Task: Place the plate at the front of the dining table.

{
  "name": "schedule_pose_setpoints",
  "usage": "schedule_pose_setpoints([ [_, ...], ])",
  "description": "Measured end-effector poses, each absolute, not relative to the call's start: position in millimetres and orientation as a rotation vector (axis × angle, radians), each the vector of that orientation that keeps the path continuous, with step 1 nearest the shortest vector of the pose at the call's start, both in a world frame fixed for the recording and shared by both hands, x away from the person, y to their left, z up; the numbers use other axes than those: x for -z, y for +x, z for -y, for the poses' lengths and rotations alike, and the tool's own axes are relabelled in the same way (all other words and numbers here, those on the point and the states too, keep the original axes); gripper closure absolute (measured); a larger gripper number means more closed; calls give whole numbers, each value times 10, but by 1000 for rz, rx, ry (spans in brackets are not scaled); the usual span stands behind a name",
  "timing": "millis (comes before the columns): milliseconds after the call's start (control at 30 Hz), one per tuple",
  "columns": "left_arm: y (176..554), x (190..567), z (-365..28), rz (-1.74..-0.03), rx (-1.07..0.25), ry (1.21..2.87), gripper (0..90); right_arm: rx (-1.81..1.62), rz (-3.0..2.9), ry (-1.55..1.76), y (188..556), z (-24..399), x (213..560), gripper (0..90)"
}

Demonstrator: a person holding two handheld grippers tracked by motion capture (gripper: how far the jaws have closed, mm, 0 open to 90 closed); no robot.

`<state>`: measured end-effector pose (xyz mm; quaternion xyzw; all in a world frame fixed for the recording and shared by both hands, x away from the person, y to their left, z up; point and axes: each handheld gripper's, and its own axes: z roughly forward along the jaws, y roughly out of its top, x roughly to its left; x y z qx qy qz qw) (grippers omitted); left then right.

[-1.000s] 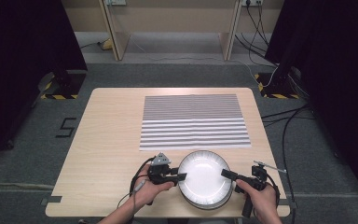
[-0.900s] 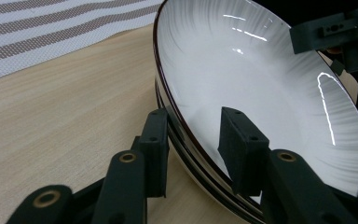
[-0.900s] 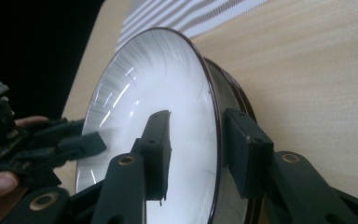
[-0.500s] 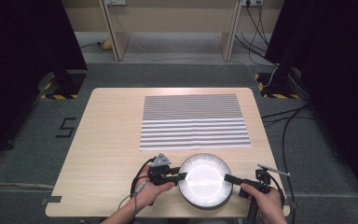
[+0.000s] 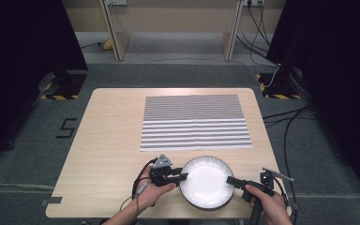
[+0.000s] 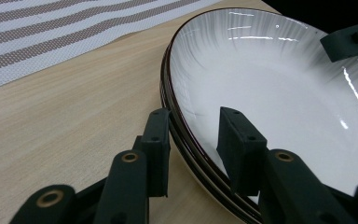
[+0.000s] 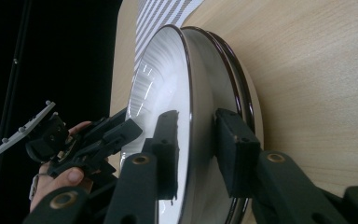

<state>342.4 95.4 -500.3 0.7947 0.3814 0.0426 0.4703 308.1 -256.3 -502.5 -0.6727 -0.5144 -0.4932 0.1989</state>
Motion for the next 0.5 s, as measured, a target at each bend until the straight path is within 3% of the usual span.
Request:
schedule_pose_setpoints([
  [500, 3409, 5036, -940, -944, -86, 1947, 614, 1403, 1595, -1968, 3115, 2459, 4972, 791],
])
